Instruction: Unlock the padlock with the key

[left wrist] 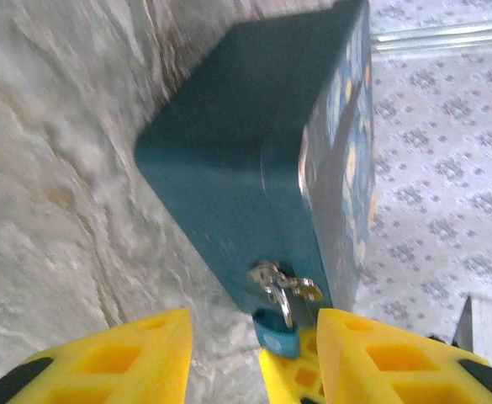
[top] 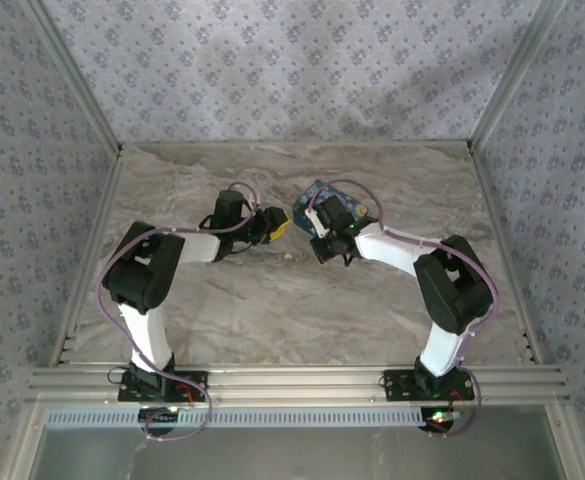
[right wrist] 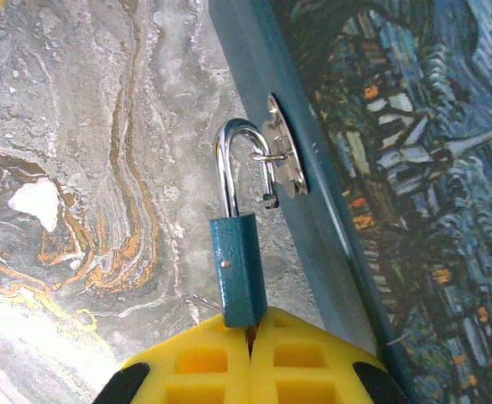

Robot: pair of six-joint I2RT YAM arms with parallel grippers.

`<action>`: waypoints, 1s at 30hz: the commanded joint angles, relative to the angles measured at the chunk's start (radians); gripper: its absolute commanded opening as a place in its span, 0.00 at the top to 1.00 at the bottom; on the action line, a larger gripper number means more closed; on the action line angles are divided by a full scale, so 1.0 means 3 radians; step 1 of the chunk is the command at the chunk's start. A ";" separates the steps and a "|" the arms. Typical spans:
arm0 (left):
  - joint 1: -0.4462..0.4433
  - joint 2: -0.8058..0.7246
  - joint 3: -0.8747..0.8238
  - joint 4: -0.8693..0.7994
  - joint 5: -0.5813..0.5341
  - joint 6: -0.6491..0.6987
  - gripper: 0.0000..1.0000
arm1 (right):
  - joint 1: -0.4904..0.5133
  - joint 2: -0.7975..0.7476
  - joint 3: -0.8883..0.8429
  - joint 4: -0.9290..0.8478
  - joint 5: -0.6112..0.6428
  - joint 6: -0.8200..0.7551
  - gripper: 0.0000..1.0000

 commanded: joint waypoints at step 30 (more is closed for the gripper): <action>0.0087 0.1114 0.2268 -0.1730 -0.0124 0.0875 0.57 | 0.0054 0.0273 0.0296 -0.0185 -0.0065 -0.0362 1.00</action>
